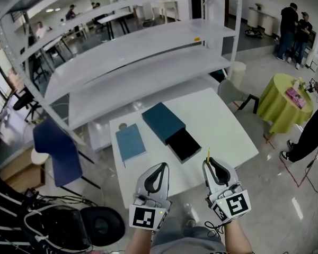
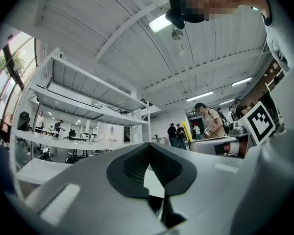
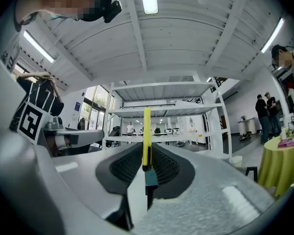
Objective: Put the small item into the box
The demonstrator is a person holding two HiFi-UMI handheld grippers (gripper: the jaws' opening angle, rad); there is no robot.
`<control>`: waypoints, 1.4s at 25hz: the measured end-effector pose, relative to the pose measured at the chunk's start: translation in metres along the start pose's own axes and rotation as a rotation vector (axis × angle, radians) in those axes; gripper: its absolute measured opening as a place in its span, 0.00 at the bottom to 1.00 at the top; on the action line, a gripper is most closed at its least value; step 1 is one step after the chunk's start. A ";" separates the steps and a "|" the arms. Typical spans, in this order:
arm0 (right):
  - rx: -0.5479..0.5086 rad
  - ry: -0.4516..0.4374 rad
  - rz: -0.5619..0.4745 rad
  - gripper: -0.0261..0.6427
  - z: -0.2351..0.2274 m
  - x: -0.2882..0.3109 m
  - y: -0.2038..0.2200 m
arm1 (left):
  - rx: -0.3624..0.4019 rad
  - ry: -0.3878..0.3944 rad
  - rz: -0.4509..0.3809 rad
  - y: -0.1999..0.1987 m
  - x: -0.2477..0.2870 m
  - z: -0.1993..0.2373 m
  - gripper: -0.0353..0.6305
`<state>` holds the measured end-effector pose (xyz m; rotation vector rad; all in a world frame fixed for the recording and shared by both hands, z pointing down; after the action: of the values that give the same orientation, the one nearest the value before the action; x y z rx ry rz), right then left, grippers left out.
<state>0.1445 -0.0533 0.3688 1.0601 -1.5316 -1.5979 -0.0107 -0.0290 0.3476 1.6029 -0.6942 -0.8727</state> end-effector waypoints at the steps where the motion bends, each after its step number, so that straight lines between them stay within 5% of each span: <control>1: 0.002 -0.005 0.002 0.14 -0.001 0.003 0.001 | 0.001 -0.004 0.005 0.001 0.002 0.002 0.08; 20: -0.018 0.029 0.179 0.13 -0.019 0.090 0.040 | -0.033 0.074 0.059 0.024 0.056 0.062 0.08; 35: -0.026 0.045 0.520 0.13 -0.020 0.125 0.129 | -0.096 0.097 0.084 0.050 0.068 0.098 0.08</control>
<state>0.0991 -0.1840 0.4844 0.6070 -1.5877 -1.2180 -0.0546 -0.1478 0.3752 1.5095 -0.6368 -0.7512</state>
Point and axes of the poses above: the fingertips, and each gripper's own axes: x forward along the fingers, z to its left, y out of its underside, the point moved 3 cm from there along -x, backward along the fingers, and after that the axes turned 10 degrees about y, right-handed, at the moved point
